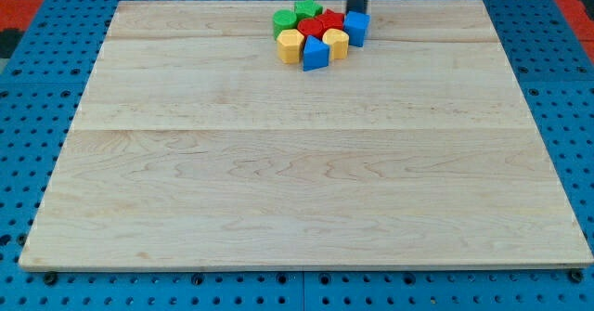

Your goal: Nudge the green star left

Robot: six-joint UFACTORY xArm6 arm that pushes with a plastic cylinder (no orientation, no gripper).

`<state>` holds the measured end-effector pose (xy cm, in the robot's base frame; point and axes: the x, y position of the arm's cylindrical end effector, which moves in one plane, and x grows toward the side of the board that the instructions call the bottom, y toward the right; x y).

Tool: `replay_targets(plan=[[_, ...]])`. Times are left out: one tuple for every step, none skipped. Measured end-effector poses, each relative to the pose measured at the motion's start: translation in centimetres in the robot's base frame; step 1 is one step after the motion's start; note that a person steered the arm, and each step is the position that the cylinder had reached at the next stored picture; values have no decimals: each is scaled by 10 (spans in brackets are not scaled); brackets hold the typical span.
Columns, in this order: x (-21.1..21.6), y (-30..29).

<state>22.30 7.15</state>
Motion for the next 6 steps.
replay_targets(plan=[[-27,2],[-31,-21],[-31,-67],[-31,-73],[-31,-74],[-31,-66]])
